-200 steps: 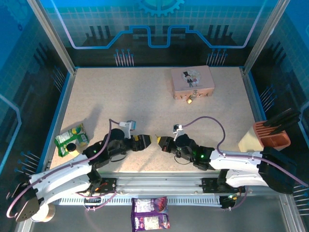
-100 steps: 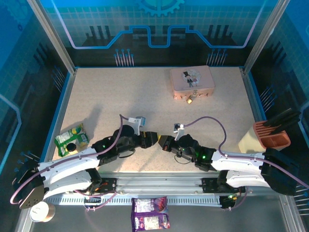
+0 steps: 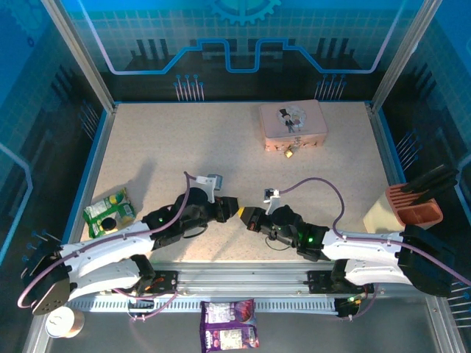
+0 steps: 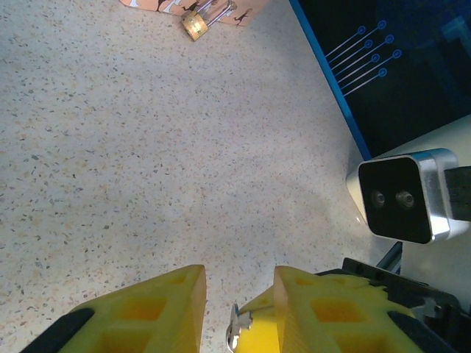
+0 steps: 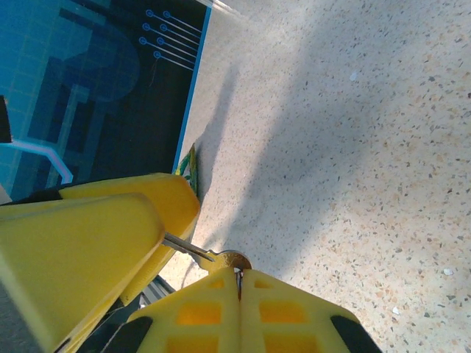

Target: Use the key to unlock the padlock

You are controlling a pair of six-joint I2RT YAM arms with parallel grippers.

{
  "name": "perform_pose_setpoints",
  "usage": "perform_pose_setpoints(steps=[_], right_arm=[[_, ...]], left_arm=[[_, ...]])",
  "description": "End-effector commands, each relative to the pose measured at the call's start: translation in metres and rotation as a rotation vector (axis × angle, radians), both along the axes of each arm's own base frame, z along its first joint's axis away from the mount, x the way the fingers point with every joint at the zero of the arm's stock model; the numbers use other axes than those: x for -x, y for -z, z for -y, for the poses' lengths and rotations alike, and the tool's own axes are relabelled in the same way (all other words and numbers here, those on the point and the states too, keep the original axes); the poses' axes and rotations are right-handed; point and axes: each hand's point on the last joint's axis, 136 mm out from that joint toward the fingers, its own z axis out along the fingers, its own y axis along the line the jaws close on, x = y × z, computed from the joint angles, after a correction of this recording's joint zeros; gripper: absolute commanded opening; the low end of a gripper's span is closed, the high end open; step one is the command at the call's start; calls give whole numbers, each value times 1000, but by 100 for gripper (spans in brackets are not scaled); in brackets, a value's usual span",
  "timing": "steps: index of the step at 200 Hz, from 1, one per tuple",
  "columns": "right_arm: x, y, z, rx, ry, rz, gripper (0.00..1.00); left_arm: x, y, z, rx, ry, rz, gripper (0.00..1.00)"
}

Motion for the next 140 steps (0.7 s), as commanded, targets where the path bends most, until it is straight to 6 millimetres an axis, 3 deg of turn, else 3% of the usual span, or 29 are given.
perform_pose_setpoints(steps=[1,140], right_arm=[[-2,-10,-1,-18,15,32,0],[-1,-17,5,-35,12,73,2]], left_arm=[[-5,-12,4,-7,-5,29,30],[-10,-9,5,-6,-28,17,2]])
